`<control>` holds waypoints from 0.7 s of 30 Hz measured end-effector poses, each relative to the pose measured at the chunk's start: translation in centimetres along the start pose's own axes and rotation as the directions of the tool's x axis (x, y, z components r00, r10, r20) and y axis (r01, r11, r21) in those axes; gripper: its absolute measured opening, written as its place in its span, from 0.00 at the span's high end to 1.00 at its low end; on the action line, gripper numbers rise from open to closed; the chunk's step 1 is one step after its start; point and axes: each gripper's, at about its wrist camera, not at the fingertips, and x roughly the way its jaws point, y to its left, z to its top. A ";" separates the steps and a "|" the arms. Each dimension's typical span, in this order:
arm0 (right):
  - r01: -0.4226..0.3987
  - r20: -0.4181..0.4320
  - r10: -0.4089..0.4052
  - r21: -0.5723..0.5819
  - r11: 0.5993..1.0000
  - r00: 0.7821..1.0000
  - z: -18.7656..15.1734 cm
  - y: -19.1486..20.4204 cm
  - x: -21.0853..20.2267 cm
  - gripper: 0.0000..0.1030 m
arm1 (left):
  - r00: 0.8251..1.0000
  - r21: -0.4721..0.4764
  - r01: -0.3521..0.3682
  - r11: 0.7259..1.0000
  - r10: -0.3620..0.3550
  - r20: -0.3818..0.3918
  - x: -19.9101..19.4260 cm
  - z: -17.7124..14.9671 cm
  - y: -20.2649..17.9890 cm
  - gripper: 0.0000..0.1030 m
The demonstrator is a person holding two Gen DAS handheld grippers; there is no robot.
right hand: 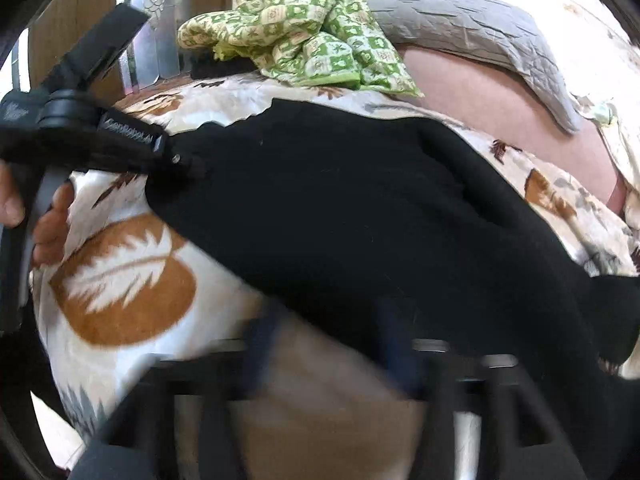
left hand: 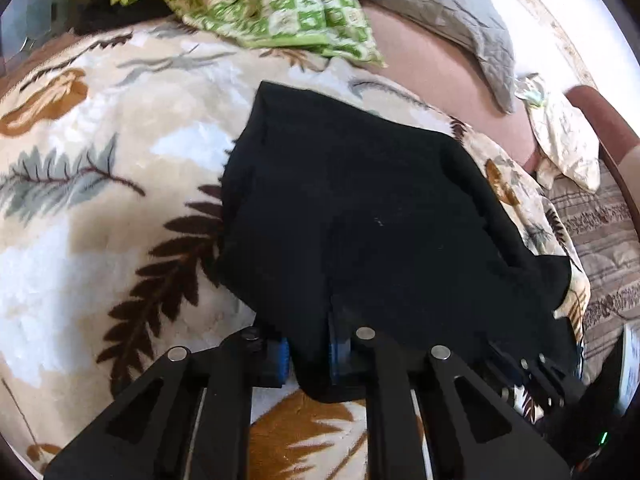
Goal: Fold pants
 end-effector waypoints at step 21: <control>-0.151 0.051 0.142 0.288 0.946 0.988 -0.7 -2.6 -6.8 0.51 | 0.968 -0.002 -0.194 0.981 0.192 0.159 -8.0 -1.8 5.3 0.51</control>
